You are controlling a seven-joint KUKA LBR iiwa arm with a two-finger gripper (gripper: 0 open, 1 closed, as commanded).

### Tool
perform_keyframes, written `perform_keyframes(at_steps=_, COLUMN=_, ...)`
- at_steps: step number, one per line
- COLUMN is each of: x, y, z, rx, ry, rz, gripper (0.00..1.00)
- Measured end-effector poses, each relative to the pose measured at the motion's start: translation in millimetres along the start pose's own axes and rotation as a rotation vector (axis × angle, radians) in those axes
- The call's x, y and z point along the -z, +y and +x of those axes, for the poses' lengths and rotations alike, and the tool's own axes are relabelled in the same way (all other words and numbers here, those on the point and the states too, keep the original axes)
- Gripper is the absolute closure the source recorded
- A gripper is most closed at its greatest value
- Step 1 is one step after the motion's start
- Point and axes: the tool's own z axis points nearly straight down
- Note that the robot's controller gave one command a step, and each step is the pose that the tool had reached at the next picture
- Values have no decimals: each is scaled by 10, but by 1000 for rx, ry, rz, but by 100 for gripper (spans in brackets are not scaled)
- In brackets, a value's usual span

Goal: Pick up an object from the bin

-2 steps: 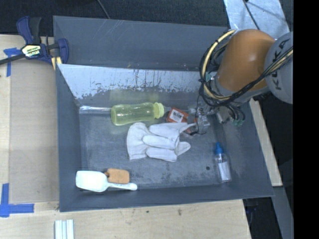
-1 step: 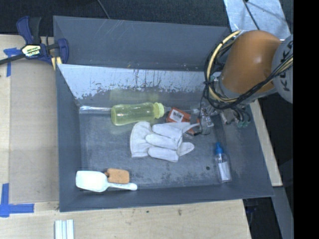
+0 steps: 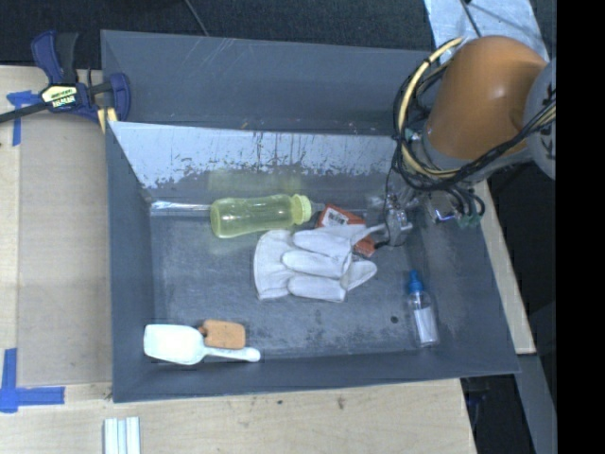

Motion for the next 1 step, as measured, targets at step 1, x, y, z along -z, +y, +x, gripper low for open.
perform_keyframes(at_steps=1, x=690, y=-237, z=43, rx=15, ry=-6, rz=2, gripper=100)
